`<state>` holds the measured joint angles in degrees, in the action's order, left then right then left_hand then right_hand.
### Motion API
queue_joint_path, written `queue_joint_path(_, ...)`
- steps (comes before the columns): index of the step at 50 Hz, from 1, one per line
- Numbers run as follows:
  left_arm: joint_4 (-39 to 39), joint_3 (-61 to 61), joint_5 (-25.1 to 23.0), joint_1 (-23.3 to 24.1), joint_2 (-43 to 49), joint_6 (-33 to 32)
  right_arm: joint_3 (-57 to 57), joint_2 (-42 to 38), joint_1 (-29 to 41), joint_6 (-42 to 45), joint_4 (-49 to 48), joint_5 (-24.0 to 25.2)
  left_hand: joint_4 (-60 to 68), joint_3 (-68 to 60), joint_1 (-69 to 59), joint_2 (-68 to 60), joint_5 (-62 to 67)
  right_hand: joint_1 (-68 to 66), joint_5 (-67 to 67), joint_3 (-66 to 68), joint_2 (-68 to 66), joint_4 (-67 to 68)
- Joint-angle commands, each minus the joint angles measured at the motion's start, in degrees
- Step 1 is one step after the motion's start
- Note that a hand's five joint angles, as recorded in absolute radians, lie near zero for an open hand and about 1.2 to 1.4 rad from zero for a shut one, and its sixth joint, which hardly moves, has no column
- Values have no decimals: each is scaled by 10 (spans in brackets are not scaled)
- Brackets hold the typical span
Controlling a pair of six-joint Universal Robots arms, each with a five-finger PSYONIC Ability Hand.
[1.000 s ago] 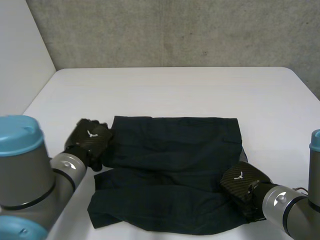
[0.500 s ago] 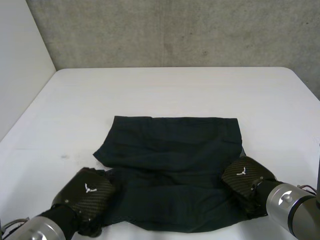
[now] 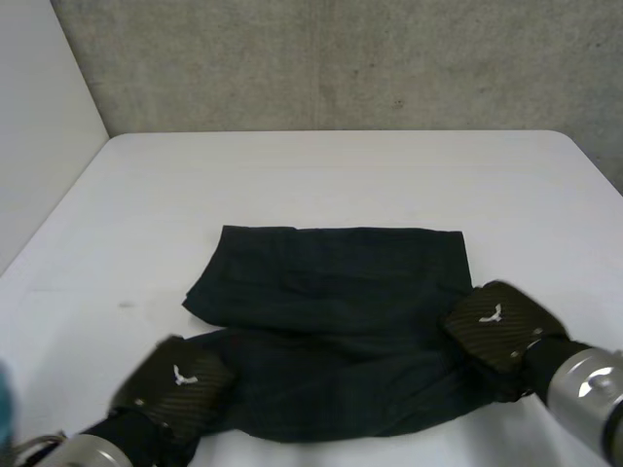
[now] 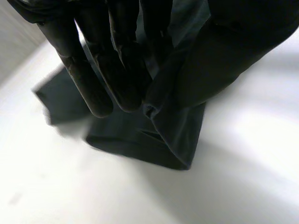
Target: Fold the shorts.
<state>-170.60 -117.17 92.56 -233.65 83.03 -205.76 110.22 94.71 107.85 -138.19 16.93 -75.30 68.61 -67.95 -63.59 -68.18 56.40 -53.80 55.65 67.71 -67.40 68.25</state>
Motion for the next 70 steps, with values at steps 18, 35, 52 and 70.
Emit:
queue_joint_path(18,96,121,10,-11,-169,5,-131,137,-69,18,131,40,114,-120,-164,-118,136,-262,144,123,-126,117)
queue_joint_path(35,-95,223,16,-38,167,-4,-179,-144,-45,20,-35,27,114,-120,-164,-118,136,-262,144,123,-126,117)
queue_joint_path(52,-182,529,80,-55,521,-117,-446,-472,19,14,-188,-81,114,-120,-164,-118,136,-262,144,123,-126,117)
queue_joint_path(70,-279,491,75,-20,460,-121,-374,-343,22,-80,-290,-89,-586,580,536,582,-564,438,-556,-577,574,-583)
